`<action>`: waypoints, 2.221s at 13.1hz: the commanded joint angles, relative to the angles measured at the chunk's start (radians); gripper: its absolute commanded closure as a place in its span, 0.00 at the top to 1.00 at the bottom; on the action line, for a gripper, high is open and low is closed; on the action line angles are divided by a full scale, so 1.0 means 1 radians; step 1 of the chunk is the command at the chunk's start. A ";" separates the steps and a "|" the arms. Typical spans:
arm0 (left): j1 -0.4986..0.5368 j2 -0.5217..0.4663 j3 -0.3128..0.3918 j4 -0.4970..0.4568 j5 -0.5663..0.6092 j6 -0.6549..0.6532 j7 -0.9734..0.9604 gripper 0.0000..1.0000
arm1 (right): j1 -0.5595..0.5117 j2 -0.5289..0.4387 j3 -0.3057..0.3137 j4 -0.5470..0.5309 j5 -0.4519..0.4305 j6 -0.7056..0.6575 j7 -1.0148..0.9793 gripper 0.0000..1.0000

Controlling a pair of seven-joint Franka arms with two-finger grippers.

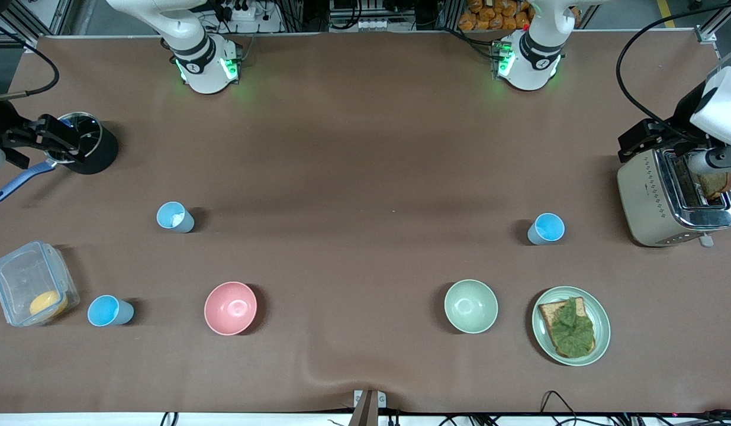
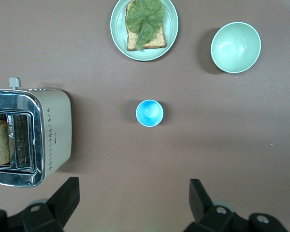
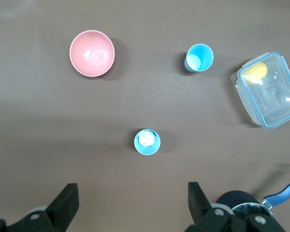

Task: Stack blue cups with both arms
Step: 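Reach the left gripper down to the blue cup beside the toaster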

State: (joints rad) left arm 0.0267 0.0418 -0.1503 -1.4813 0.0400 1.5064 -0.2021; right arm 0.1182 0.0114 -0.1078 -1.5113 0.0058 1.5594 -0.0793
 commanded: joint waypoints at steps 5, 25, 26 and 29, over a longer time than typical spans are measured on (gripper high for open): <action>0.073 0.010 0.000 -0.002 -0.046 -0.012 0.085 1.00 | 0.009 0.001 -0.007 0.002 -0.020 0.002 0.019 1.00; 0.081 0.118 -0.011 -0.574 0.046 0.690 0.076 1.00 | 0.005 0.001 -0.007 0.000 -0.018 0.001 0.019 1.00; 0.081 0.130 -0.011 -0.600 0.046 0.733 0.075 1.00 | 0.006 0.001 -0.007 0.000 -0.018 0.001 0.019 1.00; 0.082 0.187 -0.011 -0.606 0.046 0.778 0.075 1.00 | 0.005 0.001 -0.007 0.000 -0.018 0.001 0.019 1.00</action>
State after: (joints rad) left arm 0.1017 0.2096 -0.1549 -2.0809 0.0625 2.2548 -0.1237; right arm 0.1181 0.0120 -0.1134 -1.5128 0.0048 1.5594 -0.0792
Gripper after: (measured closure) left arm 0.000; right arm 0.000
